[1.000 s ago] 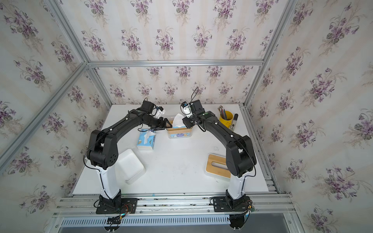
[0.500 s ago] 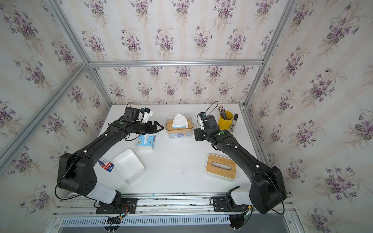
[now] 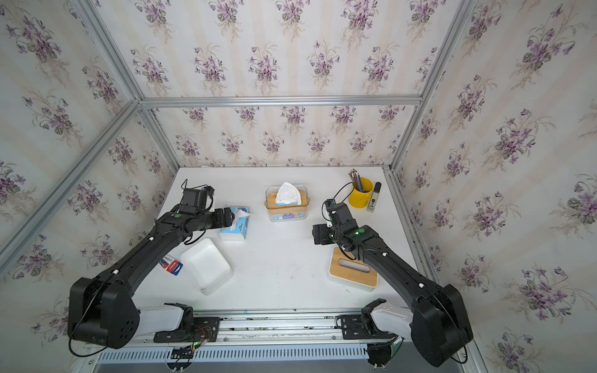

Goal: Put the tissue paper into the tissue box
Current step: Move the tissue box to the center of the board.

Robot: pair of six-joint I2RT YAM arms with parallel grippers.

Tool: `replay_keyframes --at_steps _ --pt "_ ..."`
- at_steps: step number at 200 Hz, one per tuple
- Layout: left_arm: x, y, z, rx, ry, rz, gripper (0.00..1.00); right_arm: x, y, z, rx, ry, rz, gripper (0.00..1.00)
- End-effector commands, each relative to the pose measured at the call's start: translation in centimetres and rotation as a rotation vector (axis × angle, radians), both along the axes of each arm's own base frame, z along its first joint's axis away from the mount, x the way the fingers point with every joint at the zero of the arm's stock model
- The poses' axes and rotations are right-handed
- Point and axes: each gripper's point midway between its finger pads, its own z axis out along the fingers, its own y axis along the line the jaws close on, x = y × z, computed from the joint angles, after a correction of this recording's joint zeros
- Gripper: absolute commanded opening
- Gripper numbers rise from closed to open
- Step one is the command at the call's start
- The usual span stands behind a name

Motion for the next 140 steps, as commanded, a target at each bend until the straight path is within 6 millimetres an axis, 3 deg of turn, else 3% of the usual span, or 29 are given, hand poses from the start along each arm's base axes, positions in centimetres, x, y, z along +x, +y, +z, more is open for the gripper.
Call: replay_keyframes --at_steps 1,59,83,140 --pt "-0.2 2.0 0.5 0.039 -0.049 0.092 0.9 0.0 2.3 0.5 0.07 -0.008 0.073 0.87" --pt "-5.3 2.0 -4.3 0.001 0.148 0.114 0.84 0.5 3.4 0.5 0.098 -0.042 0.118 0.87" --pt "-6.0 0.2 -6.0 -0.039 0.194 0.078 0.8 0.6 3.8 -0.3 0.103 -0.027 0.132 0.86" --pt "-7.6 -1.2 -9.1 -0.004 0.247 0.06 0.62 0.3 3.9 -0.4 0.107 -0.029 0.144 0.86"
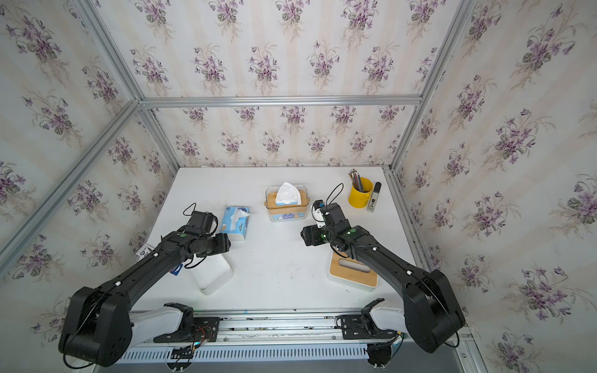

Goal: Put the tissue paper into the tissue box
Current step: Move the tissue box to the center of the board.

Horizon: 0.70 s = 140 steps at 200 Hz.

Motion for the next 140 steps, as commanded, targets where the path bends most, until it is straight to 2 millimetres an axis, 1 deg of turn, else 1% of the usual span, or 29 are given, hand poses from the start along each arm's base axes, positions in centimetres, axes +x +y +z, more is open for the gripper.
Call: replay_keyframes --at_steps 1,19,23,31,66,79,92,111,140 --pt "-0.1 -0.4 -0.9 0.009 0.001 0.014 0.62 0.2 0.4 0.7 0.022 -0.029 0.012 0.86" --pt "-0.7 -0.8 -1.8 0.022 0.011 0.0 0.56 0.3 0.3 0.8 0.021 -0.036 0.012 0.86" --pt "-0.9 -0.9 -1.9 0.024 0.012 -0.007 0.51 0.3 0.3 0.8 0.019 -0.037 0.012 0.86" --pt "-1.2 -1.2 -2.2 0.03 0.019 -0.016 0.46 0.3 0.2 0.8 0.014 -0.036 0.011 0.86" --pt "-3.2 -1.9 -3.3 0.05 0.037 -0.036 0.33 0.6 -0.1 0.9 -0.013 -0.052 0.008 0.86" --pt "-3.9 -2.0 -3.8 0.054 0.048 -0.036 0.31 0.7 0.0 1.0 -0.011 -0.054 0.009 0.86" --pt "-4.4 -2.4 -4.0 0.059 0.05 -0.043 0.27 0.7 0.1 1.0 -0.011 -0.051 0.012 0.86" --pt "-5.0 -2.9 -3.9 0.067 0.044 -0.06 0.23 0.8 0.1 1.0 -0.016 -0.049 0.014 0.86" --pt "-5.8 -3.2 -3.6 0.1 0.037 -0.084 0.17 0.8 0.2 1.0 -0.019 -0.046 0.017 0.86"
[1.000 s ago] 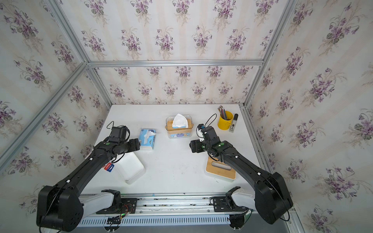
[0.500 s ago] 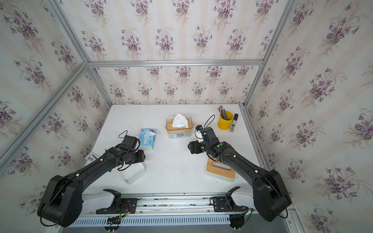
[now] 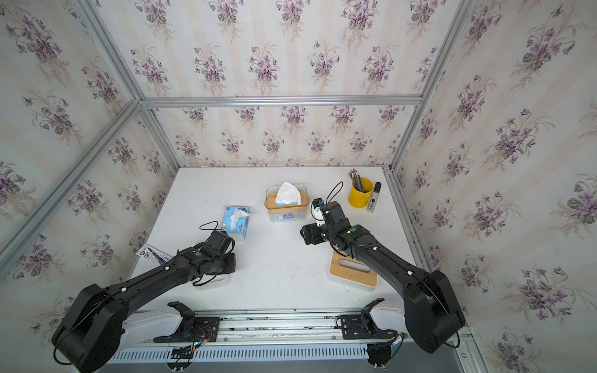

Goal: Put the tissue paper into the tissue box
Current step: Move the tissue box to the center of the board.

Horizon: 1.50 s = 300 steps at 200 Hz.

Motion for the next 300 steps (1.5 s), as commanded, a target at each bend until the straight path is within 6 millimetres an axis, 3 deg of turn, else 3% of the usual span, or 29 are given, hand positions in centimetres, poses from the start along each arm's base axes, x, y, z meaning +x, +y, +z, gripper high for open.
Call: replay_keyframes --at_steps 1,26,68,118,140,156,178,196,230,274,300 --pt "-0.5 0.4 0.2 0.038 -0.008 0.018 0.17 0.2 0.0 0.2 -0.01 -0.01 0.001 0.86" --pt "-1.0 -0.4 1.1 0.039 -0.026 -0.015 0.1 0.3 0.2 0.3 -0.004 -0.009 0.008 0.86" --pt "-2.4 -4.5 3.8 0.003 -0.045 -0.216 0.02 0.8 0.5 1.9 0.076 0.005 0.024 0.87" --pt "-5.1 -10.5 6.6 -0.04 -0.02 -0.534 0.0 3.7 -3.1 4.4 0.076 -0.017 -0.099 0.87" --pt "-6.1 -14.5 8.2 -0.085 -0.054 -0.793 0.0 4.9 -4.7 5.2 0.057 -0.038 -0.181 0.88" --pt "-5.9 -16.4 8.7 -0.075 -0.086 -0.967 0.0 5.5 -5.3 5.2 0.047 -0.039 -0.214 0.87" --pt "-5.1 -17.9 8.5 0.001 -0.12 -1.187 0.0 6.2 -6.3 4.3 0.035 -0.005 -0.254 0.87" --pt "-4.9 -19.0 6.6 0.052 -0.076 -1.359 0.0 6.8 -7.1 3.8 0.053 0.016 -0.281 0.88" --pt "-4.1 -19.1 3.6 0.157 -0.038 -1.591 0.0 7.6 -7.2 3.6 0.083 0.017 -0.296 0.87" --pt "-2.9 -19.8 2.6 0.073 -0.056 -1.675 0.0 7.5 -6.6 2.3 0.099 0.055 -0.274 0.87" --pt "-3.2 -19.0 1.0 0.09 -0.016 -1.711 0.0 7.0 -6.6 1.7 0.101 0.073 -0.267 0.86"
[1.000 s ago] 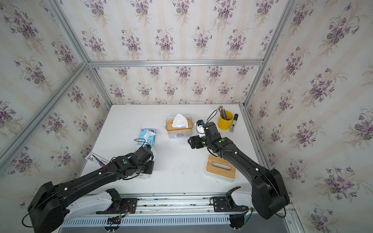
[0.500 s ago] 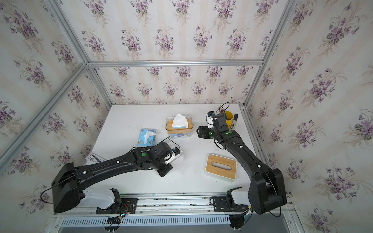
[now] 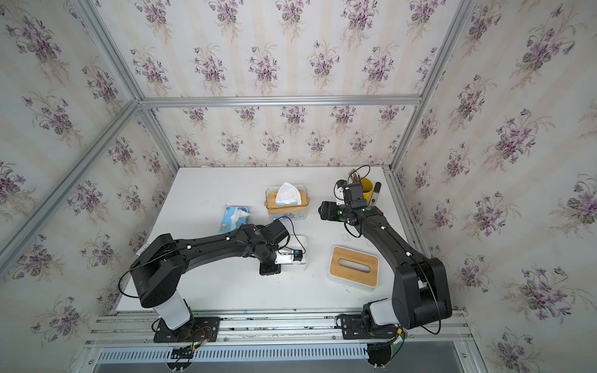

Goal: Put the tissue paper into the tissue box
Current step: Move the tissue box to the center of the board, then pick up the paper towel from the center of the board.

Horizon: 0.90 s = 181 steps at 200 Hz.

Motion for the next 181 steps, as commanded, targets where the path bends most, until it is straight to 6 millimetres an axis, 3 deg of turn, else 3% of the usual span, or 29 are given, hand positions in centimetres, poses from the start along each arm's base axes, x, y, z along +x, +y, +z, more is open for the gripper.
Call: replay_keyframes --at_steps 1,15,30,44,69,104,124,152,160,166,181 --pt "-0.5 -0.1 -0.9 -0.01 0.017 -0.098 0.0 -0.2 0.4 -0.1 0.025 0.001 0.009 0.86" --pt "-0.7 0.4 -1.7 0.013 0.04 -0.095 0.01 -0.5 0.4 -0.3 0.027 0.006 0.015 0.86" --pt "-0.4 0.5 -1.9 0.027 0.05 -0.078 0.09 -0.5 0.4 -0.3 0.028 0.008 0.017 0.86" --pt "0.2 0.3 -1.5 0.02 0.036 -0.048 0.29 -0.6 0.6 -0.4 0.033 0.012 0.024 0.86" --pt "1.1 -0.2 -0.1 0.003 0.003 0.018 0.5 -0.7 0.8 -0.3 0.044 0.015 0.032 0.85" --pt "1.8 -0.9 3.9 -0.078 -0.028 0.123 0.63 -1.1 1.1 0.1 0.056 0.004 0.053 0.85" --pt "3.4 -0.4 7.1 -0.159 -0.075 0.257 0.68 -1.1 1.1 0.7 0.056 -0.015 0.058 0.85" --pt "7.6 3.2 11.6 -0.319 -0.068 0.64 0.79 -0.9 0.9 1.9 0.05 -0.053 0.055 0.85" --pt "8.9 4.8 12.0 -0.344 -0.059 0.758 0.82 -0.9 0.9 2.2 0.05 -0.063 0.056 0.85" --pt "9.6 6.3 13.4 -0.392 -0.08 0.832 0.86 -0.9 0.9 2.3 0.05 -0.067 0.058 0.85" --pt "11.6 10.1 13.8 -0.417 -0.132 1.026 0.91 -0.9 1.1 2.7 0.063 -0.078 0.061 0.85"
